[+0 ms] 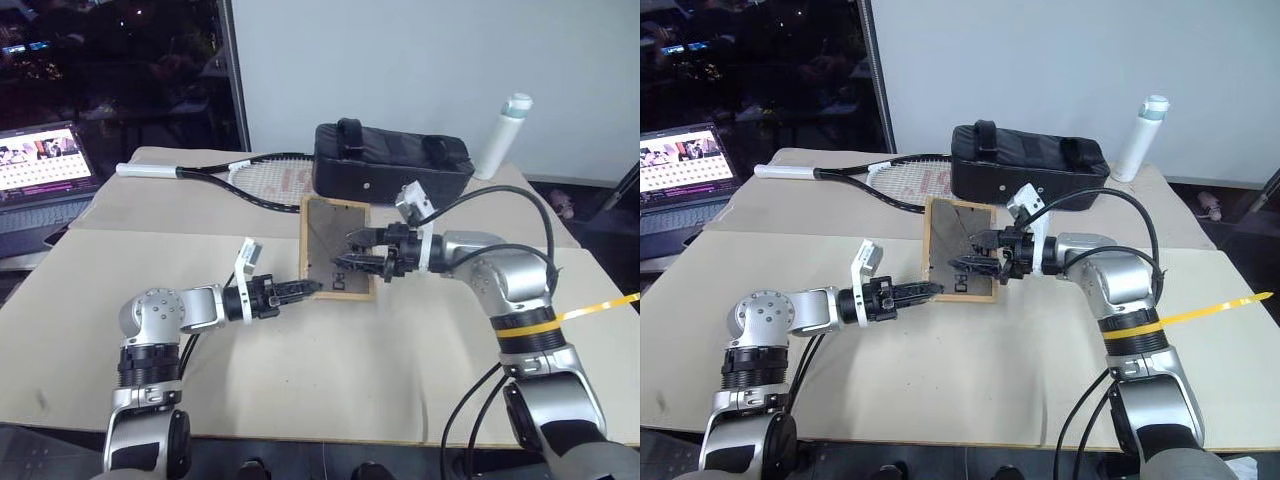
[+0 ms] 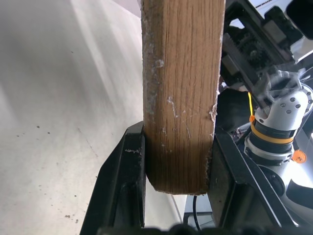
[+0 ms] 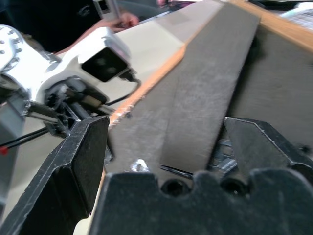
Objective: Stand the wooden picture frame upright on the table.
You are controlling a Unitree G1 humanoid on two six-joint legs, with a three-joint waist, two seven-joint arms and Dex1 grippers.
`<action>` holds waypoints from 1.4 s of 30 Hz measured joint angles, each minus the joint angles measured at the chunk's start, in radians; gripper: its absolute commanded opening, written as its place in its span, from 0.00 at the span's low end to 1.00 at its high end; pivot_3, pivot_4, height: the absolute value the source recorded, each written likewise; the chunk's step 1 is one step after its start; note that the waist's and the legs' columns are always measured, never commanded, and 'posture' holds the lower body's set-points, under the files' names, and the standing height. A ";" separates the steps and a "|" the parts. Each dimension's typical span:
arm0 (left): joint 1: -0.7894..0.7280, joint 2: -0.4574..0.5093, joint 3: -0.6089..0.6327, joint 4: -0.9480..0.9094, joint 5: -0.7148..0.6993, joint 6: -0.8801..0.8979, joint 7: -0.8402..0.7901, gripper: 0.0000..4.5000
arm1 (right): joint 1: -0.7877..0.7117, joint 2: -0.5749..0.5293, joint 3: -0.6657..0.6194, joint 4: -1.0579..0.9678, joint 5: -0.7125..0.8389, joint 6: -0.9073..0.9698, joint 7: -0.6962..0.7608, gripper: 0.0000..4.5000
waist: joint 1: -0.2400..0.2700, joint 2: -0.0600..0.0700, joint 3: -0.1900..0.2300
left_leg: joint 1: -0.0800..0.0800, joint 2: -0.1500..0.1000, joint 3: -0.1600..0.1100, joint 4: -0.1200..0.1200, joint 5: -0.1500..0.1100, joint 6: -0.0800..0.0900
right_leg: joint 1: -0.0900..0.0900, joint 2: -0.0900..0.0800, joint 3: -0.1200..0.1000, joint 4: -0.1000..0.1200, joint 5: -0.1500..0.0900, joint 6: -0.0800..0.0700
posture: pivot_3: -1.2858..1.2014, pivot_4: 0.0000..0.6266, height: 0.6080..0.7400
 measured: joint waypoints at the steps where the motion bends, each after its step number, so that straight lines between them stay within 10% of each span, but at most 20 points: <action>1: 0.000 0.001 0.000 0.000 0.000 0.001 0.000 0.26 | 0.005 -0.006 -0.001 -0.007 0.004 0.000 0.010 0.98 | 0.000 0.000 0.000 | 0.000 0.000 0.000 0.000 0.000 0.000 | 0.000 0.000 0.000 0.000 0.000 0.000 | 0.52 0.24 0.67; 13: -0.029 0.016 -0.002 0.064 -0.006 0.025 -0.011 0.26 | 0.075 -0.065 -0.030 -0.081 0.000 -0.057 0.099 0.98 | -0.001 0.000 0.000 | 0.000 0.000 -0.001 0.000 0.000 0.000 | 0.000 0.000 -0.001 0.000 0.000 0.000 | 0.52 0.24 0.67; 26: -0.170 0.008 0.154 0.339 -0.023 0.147 0.178 0.26 | 0.138 -0.232 -0.118 0.184 -0.274 -0.671 -0.018 0.98 | -0.001 0.000 0.000 | 0.000 0.000 -0.001 0.000 0.000 0.000 | 0.000 0.000 -0.001 0.000 -0.001 0.003 | 0.52 0.24 0.67; 34: -0.236 0.184 -0.272 0.640 -0.479 0.189 0.113 0.26 | 0.191 -0.211 0.019 0.331 -0.734 -1.388 -0.389 0.98 | -0.017 0.000 0.001 | 0.001 -0.001 -0.002 0.000 0.003 -0.003 | -0.002 0.000 -0.001 0.006 -0.003 0.004 | 0.52 0.24 0.67; 42: -0.241 0.287 -0.465 0.594 -0.710 0.189 0.123 0.26 | 0.162 -0.175 0.088 0.408 -0.855 -1.596 -0.545 0.92 | -0.022 0.000 0.001 | 0.002 -0.002 -0.003 0.000 0.005 -0.005 | -0.001 0.000 -0.001 0.010 -0.003 0.004 | 0.52 0.24 0.67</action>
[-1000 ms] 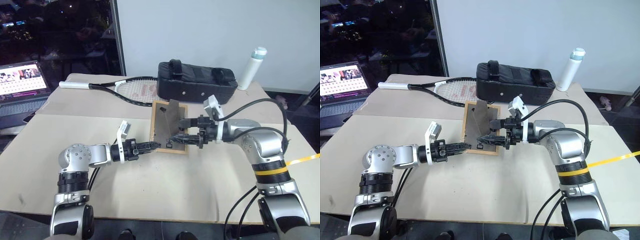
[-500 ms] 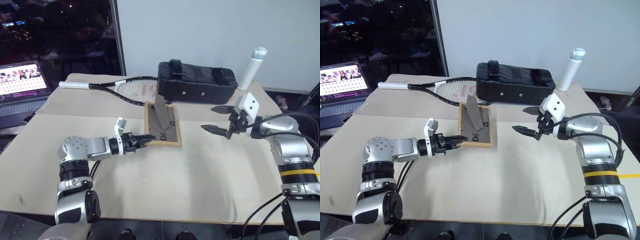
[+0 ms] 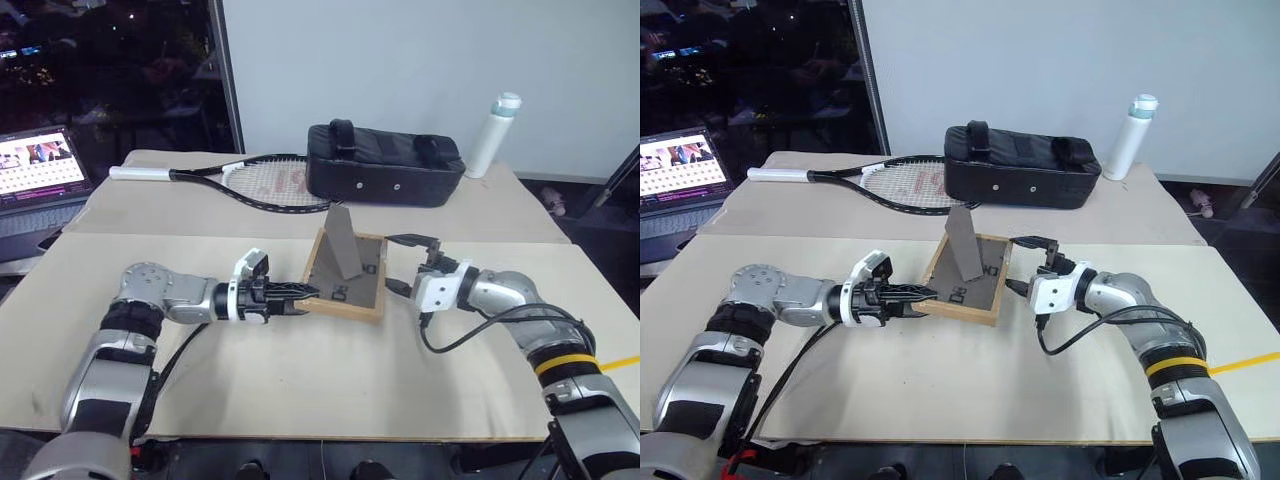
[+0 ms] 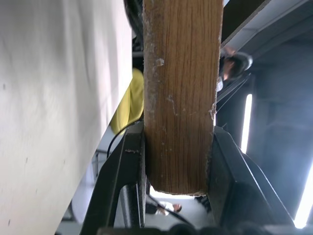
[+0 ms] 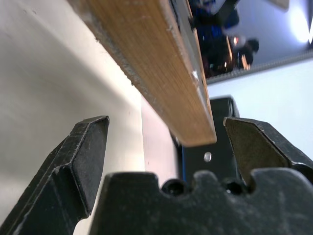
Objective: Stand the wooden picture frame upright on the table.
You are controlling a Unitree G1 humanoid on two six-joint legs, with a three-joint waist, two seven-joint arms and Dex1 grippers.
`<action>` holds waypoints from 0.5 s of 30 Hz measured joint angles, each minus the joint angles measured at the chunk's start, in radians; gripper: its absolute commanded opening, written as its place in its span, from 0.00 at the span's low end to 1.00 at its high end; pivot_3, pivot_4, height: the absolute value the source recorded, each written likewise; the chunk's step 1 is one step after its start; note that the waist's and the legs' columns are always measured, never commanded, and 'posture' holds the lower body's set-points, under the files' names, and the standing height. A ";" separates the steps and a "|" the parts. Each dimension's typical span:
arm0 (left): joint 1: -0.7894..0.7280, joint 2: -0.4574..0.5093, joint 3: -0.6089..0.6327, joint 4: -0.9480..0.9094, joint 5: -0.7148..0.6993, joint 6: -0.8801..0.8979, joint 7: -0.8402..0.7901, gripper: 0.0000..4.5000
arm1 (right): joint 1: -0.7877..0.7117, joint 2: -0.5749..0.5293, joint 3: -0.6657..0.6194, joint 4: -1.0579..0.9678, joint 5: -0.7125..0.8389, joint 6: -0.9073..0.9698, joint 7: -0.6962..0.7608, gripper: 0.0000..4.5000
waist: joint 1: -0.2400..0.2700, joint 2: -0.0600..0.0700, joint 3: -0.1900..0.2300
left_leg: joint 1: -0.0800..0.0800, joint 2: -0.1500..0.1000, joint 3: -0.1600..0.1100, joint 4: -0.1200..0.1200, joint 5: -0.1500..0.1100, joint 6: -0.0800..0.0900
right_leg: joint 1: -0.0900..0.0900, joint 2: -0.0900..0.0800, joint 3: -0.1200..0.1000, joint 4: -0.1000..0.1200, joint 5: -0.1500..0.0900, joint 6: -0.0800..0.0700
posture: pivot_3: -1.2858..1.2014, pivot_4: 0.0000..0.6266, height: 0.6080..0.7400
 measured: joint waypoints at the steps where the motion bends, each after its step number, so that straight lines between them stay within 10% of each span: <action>1: 0.004 0.003 -0.012 -0.011 -0.017 0.001 0.003 0.26 | -0.007 0.003 0.001 0.002 0.002 -0.009 -0.001 0.86 | 0.000 0.000 0.000 | 0.000 0.000 0.000 0.000 0.000 0.000 | 0.000 0.000 0.000 0.000 0.000 0.000 | 0.52 0.24 0.67; 7: 0.023 0.018 -0.002 -0.056 -0.079 0.000 0.019 0.26 | -0.016 0.012 0.005 0.004 0.055 -0.019 0.026 0.43 | 0.002 0.000 0.000 | 0.000 0.000 -0.001 0.002 0.000 0.000 | 0.001 0.000 -0.001 0.001 0.000 0.000 | 0.52 0.24 0.67; 11: 0.035 0.013 0.032 -0.063 -0.059 -0.001 0.026 0.26 | -0.017 0.011 0.004 0.002 0.063 -0.019 0.046 0.39 | 0.001 0.000 0.000 | 0.000 -0.001 -0.002 0.003 0.001 0.000 | 0.001 0.000 -0.001 0.002 0.000 0.000 | 0.52 0.24 0.67; 15: 0.085 0.032 0.141 -0.218 0.022 -0.048 0.007 0.63 | -0.016 0.017 0.007 0.000 0.107 -0.013 0.088 0.34 | -0.003 0.000 0.000 | 0.000 0.000 -0.002 0.002 0.001 -0.001 | 0.001 0.000 -0.001 0.003 0.001 -0.002 | 0.52 0.24 0.67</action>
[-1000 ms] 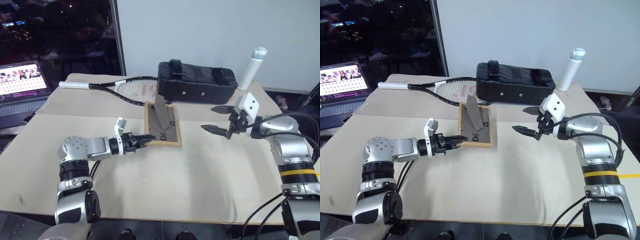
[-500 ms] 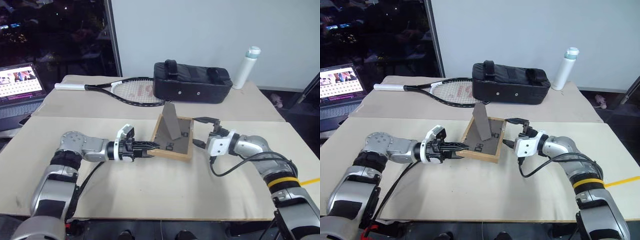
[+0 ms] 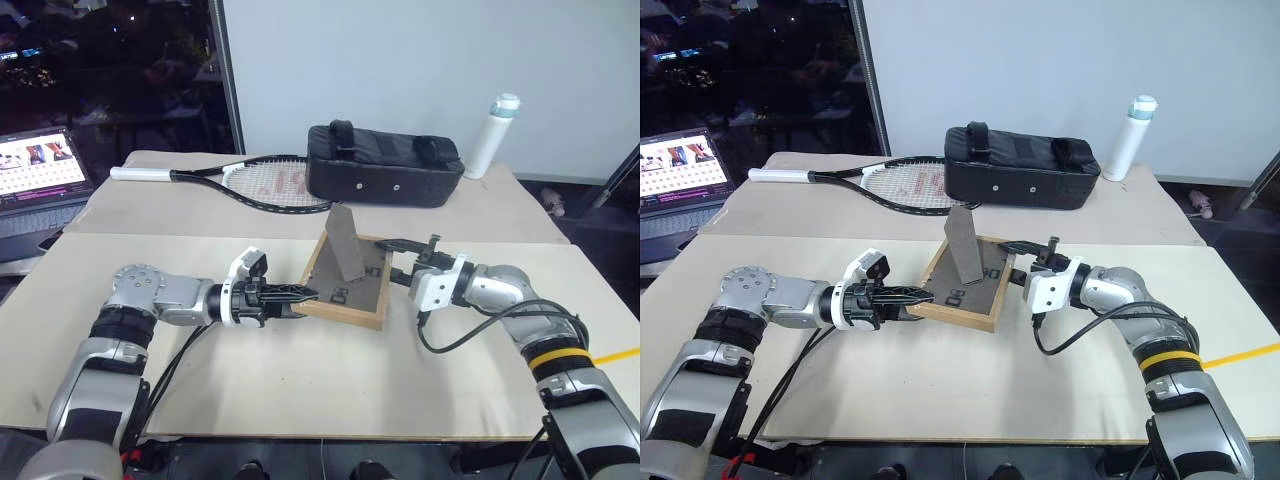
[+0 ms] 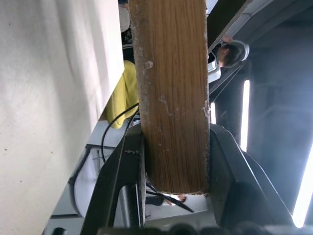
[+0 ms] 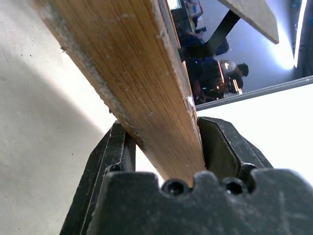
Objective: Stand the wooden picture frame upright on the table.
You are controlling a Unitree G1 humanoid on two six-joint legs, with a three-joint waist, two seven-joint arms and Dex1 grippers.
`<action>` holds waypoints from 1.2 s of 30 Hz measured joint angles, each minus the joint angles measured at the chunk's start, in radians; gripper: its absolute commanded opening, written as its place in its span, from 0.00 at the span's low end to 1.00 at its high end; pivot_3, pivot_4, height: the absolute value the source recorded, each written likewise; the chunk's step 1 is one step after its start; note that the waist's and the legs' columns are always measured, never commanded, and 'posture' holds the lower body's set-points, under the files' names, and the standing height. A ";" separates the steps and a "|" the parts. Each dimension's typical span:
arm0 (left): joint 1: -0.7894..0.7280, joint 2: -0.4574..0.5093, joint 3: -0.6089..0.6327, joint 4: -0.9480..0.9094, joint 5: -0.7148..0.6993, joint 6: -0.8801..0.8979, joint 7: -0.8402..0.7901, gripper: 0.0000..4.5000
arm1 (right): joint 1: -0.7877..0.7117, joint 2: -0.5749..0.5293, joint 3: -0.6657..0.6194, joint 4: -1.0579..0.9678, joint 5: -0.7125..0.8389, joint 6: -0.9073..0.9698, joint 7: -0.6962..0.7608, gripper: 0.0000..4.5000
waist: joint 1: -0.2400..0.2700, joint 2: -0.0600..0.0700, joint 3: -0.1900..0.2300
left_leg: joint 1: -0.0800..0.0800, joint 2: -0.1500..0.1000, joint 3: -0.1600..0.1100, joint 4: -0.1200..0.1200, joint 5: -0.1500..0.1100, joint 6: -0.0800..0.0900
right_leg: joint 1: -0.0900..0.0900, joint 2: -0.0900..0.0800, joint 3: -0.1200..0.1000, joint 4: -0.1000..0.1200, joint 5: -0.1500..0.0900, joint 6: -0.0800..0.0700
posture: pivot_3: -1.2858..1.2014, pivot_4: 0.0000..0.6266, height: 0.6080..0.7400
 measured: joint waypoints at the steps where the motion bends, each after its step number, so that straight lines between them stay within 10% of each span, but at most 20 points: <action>1: 0.009 0.014 0.039 -0.042 0.018 -0.026 -0.014 0.71 | 0.004 0.001 0.001 0.000 0.015 0.002 0.006 0.30 | 0.000 0.000 0.000 | 0.000 0.000 0.000 0.000 0.000 0.000 | 0.000 0.000 0.000 0.000 0.001 -0.001 | 0.52 0.24 0.67; 5: 0.102 0.083 0.151 -0.234 0.153 -0.158 -0.119 1.00 | 0.002 0.025 -0.014 0.010 0.130 0.074 0.048 0.29 | 0.000 0.000 0.000 | 0.001 0.000 0.000 0.000 0.001 0.000 | 0.001 0.000 0.000 0.000 0.001 -0.002 | 0.52 0.24 0.67; 19: 0.478 0.293 0.031 -0.578 0.837 -0.724 -0.579 1.00 | -0.104 0.241 -0.268 0.165 0.688 1.096 0.207 0.29 | 0.011 0.002 0.001 | 0.000 0.000 -0.001 -0.001 0.001 0.000 | -0.001 0.000 -0.002 0.001 -0.001 -0.003 | 0.52 0.24 0.67; 36: 0.424 0.170 0.054 -0.524 0.968 -0.793 -0.592 1.00 | 0.058 0.245 -0.234 -0.127 0.691 1.518 0.237 0.29 | 0.012 0.002 0.001 | -0.001 0.001 -0.001 -0.001 0.001 0.001 | -0.001 0.000 -0.002 0.001 -0.004 0.002 | 0.52 0.24 0.67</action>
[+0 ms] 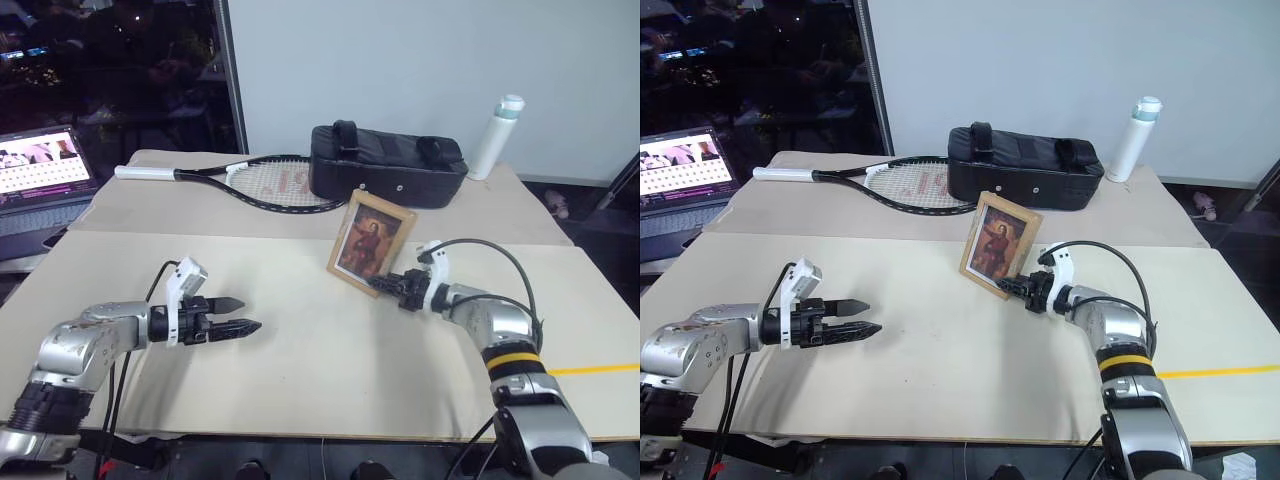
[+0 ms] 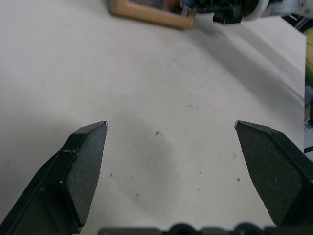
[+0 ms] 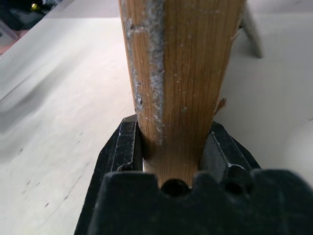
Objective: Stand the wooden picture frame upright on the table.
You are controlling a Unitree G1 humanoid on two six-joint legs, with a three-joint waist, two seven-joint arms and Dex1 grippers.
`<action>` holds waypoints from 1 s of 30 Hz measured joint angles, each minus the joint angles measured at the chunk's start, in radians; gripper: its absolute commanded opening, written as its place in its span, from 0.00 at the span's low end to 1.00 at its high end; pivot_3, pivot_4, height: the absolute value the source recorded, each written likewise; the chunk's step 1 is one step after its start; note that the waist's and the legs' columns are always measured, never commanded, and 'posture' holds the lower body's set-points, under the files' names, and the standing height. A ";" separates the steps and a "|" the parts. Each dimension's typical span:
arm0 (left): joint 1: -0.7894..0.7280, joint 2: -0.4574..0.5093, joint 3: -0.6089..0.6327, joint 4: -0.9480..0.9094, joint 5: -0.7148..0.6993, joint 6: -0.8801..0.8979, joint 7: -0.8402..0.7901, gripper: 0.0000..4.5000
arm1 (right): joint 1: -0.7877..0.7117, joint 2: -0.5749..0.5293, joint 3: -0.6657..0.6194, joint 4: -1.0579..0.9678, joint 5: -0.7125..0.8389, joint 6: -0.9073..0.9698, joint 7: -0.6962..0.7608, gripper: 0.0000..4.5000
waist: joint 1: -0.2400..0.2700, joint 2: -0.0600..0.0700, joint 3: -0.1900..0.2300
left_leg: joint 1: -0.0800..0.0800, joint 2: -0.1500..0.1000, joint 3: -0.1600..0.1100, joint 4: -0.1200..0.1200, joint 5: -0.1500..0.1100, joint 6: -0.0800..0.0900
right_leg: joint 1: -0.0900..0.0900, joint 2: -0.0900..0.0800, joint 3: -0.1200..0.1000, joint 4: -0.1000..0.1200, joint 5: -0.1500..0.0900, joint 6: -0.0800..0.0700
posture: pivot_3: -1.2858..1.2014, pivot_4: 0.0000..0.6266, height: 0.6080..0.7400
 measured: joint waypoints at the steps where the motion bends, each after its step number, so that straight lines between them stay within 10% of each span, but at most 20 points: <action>1: -0.007 -0.006 0.000 0.004 0.002 0.000 -0.003 1.00 | 0.019 -0.001 0.006 -0.039 0.006 0.025 0.001 0.29 | -0.001 0.000 0.000 | 0.000 0.000 0.000 0.000 0.000 0.000 | 0.000 0.000 0.000 0.000 0.000 0.000 | 0.52 0.24 0.67; 11: -0.015 -0.119 0.011 0.051 0.110 -0.163 0.022 1.00 | 0.114 -0.038 0.008 -0.231 0.054 0.181 -0.004 0.99 | 0.003 0.000 0.000 | 0.000 0.000 0.000 0.001 0.000 0.000 | 0.000 0.000 0.000 0.000 0.000 0.000 | 0.52 0.24 0.67; 21: 0.071 -0.172 0.050 0.096 0.222 -0.283 0.120 1.00 | 0.537 -0.286 -0.130 -0.537 0.016 -0.009 0.067 0.99 | 0.015 0.001 -0.001 | 0.000 0.000 0.000 0.003 -0.001 0.002 | 0.001 0.000 0.000 -0.001 -0.001 0.001 | 0.52 0.24 0.67; 30: 0.107 -0.311 0.042 0.053 0.263 -0.295 0.272 1.00 | 0.666 -0.082 -0.321 -0.617 -0.058 -0.350 -0.210 0.99 | 0.006 0.000 -0.001 | 0.001 0.000 0.000 0.007 -0.001 0.002 | 0.003 0.000 0.001 0.000 0.001 0.002 | 0.52 0.24 0.67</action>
